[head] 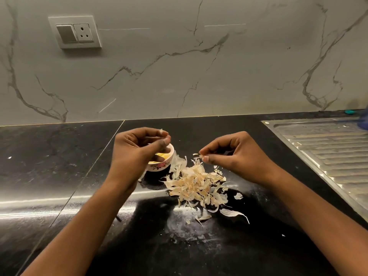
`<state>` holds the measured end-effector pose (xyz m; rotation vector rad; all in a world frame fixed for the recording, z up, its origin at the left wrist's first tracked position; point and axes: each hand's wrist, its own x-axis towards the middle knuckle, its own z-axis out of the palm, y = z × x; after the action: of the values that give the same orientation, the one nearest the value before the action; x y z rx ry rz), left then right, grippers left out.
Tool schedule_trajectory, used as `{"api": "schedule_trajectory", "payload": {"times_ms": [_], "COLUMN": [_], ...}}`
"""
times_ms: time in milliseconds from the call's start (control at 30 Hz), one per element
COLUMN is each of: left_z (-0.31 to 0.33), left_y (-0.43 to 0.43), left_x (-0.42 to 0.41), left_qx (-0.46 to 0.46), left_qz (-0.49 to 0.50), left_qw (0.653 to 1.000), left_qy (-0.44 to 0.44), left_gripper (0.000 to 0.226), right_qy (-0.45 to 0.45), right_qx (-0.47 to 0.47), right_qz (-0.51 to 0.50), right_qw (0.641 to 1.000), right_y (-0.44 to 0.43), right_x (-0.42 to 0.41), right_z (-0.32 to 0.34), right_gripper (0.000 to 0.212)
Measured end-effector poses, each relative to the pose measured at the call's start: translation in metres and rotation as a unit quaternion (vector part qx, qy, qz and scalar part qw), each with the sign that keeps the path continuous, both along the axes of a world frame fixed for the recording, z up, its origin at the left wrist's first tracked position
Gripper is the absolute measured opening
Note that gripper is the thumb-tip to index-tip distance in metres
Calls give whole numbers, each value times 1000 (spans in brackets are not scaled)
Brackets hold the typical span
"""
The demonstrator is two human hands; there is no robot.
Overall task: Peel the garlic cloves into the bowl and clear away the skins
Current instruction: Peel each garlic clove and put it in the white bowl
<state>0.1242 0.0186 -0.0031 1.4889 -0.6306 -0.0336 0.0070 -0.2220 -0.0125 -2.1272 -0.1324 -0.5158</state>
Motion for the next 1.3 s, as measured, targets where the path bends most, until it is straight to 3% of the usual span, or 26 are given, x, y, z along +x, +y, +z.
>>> {"api": "schedule_trajectory", "payload": {"times_ms": [167,467,800,1000,1067,1200,1300], "left_z": [-5,-14,-9,2,9,20,8], "left_y": [7,10,9,9,7,4,10], "left_x": [20,35,30,17,7,-22,-55], "left_qx": [38,118,83,58,81,216,244], "left_qz": [83,112,118,110,86,-5,-8], "left_qw": [996,985,988,992,992,974,966], "left_qy": [8,50,51,-19,-34,-62,-87], "left_gripper": [17,12,9,14,12,17,16], "right_qy": [26,32,24,5,-15,-37,-31], "right_qx": [-35,-79,-87,-88,-94,-90,-84], "right_qz": [15,12,19,16,7,-6,4], "right_qw": [999,996,996,996,995,995,996], "right_y": [6,11,10,8,6,4,8], "right_x": [2,2,4,5,5,6,3], "right_z": [-9,-12,-13,-16,-15,-13,-13], "right_gripper": [23,24,13,25,28,21,24]}}
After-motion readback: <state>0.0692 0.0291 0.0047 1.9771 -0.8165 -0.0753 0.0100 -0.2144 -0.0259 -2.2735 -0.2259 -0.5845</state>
